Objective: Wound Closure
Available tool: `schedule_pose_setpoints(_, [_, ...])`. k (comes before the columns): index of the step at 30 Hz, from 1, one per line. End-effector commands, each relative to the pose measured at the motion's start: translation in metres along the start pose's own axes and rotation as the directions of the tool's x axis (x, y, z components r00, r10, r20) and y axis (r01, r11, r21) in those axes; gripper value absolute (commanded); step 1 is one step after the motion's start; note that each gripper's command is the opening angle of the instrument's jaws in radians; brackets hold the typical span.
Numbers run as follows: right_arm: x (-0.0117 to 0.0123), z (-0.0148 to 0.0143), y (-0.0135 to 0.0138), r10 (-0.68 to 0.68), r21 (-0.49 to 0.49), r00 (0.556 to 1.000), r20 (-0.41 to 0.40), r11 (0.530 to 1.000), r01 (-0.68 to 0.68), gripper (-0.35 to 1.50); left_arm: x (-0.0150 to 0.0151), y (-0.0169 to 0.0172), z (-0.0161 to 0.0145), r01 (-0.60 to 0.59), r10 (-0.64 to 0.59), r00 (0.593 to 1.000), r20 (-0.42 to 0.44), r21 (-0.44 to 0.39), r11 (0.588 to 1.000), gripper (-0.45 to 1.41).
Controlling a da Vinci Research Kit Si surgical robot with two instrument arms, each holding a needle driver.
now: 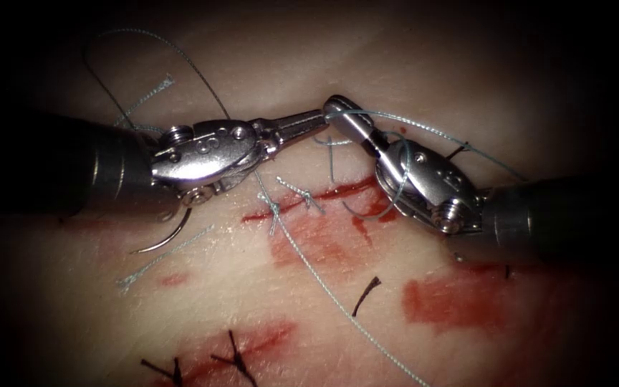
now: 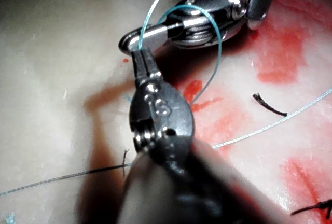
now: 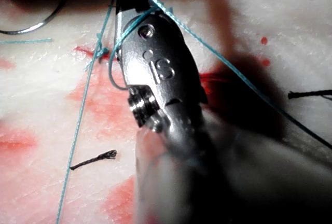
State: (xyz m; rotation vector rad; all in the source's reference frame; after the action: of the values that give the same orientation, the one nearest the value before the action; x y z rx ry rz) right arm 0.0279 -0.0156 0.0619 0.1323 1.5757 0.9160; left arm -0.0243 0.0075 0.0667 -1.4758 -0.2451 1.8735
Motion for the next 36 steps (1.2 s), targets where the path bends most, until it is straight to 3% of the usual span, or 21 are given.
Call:
schedule_pose_setpoints(1, [-0.0008, 0.0007, 0.0, 0.008, 0.026, 1.0, 0.008, 1.0, -0.009, -0.35, -0.0005, 0.0003, 0.0007, 0.021, -0.022, 1.0, -0.016, -0.018, 1.0, -0.45])
schedule_pose_setpoints(10, [-0.0022, 0.0008, 0.0005, -0.107, 0.232, 0.991, 0.077, 0.969, 0.087, -0.35, 0.0005, 0.0013, 0.0018, 0.244, -0.26, 0.96, -0.108, -0.142, 0.959, -0.45])
schedule_pose_setpoints(13, [-0.0029, 0.0005, 0.0003, -0.169, 0.341, 0.977, 0.131, 0.933, 0.116, -0.35, 0.0007, 0.0009, 0.0017, 0.298, -0.327, 0.934, -0.141, -0.195, 0.934, -0.45])
schedule_pose_setpoints(14, [-0.0033, 0.0003, 0.0001, -0.195, 0.416, 0.971, 0.137, 0.901, 0.123, -0.35, 0.0008, 0.0005, 0.0017, 0.322, -0.358, 0.92, -0.159, -0.216, 0.922, -0.45])
schedule_pose_setpoints(17, [-0.0041, 0.0002, -0.0007, -0.229, 0.535, 0.97, 0.086, 0.831, 0.149, -0.35, 0.0009, -0.0004, 0.0018, 0.373, -0.414, 0.899, -0.144, -0.245, 0.895, -0.45])
schedule_pose_setpoints(22, [-0.0048, 0.0002, -0.0018, -0.217, 0.637, 0.975, 0.049, 0.758, 0.137, -0.35, 0.0005, -0.002, 0.0017, 0.375, -0.427, 0.896, -0.122, -0.307, 0.875, -0.45])
schedule_pose_setpoints(25, [-0.0049, 0.0002, -0.0023, -0.139, 0.707, 0.989, -0.051, 0.694, 0.134, -0.35, 0.0002, -0.003, 0.0016, 0.379, -0.429, 0.893, -0.133, -0.291, 0.879, -0.45])
schedule_pose_setpoints(29, [-0.0049, 0.0004, -0.0027, -0.047, 0.693, 0.99, -0.135, 0.709, 0.129, -0.35, -0.0005, -0.004, 0.0014, 0.382, -0.431, 0.891, -0.144, -0.279, 0.881, -0.45])
schedule_pose_setpoints(33, [-0.0048, 0.0006, -0.0028, 0.031, 0.705, 0.986, -0.162, 0.703, 0.093, -0.35, -0.0014, -0.0049, 0.0013, 0.359, -0.398, 0.908, -0.13, -0.245, 0.9, -0.45])
schedule_pose_setpoints(35, [-0.0047, 0.0008, -0.0029, 0.084, 0.677, 0.981, -0.176, 0.734, 0.059, -0.35, -0.0021, -0.0054, 0.0012, 0.335, -0.367, 0.923, -0.119, -0.222, 0.916, -0.45])
schedule_pose_setpoints(36, [-0.0044, 0.0009, -0.003, 0.105, 0.635, 0.977, -0.185, 0.772, 0.037, -0.35, -0.0025, -0.0055, 0.0011, 0.323, -0.35, 0.93, -0.111, -0.205, 0.924, -0.45])
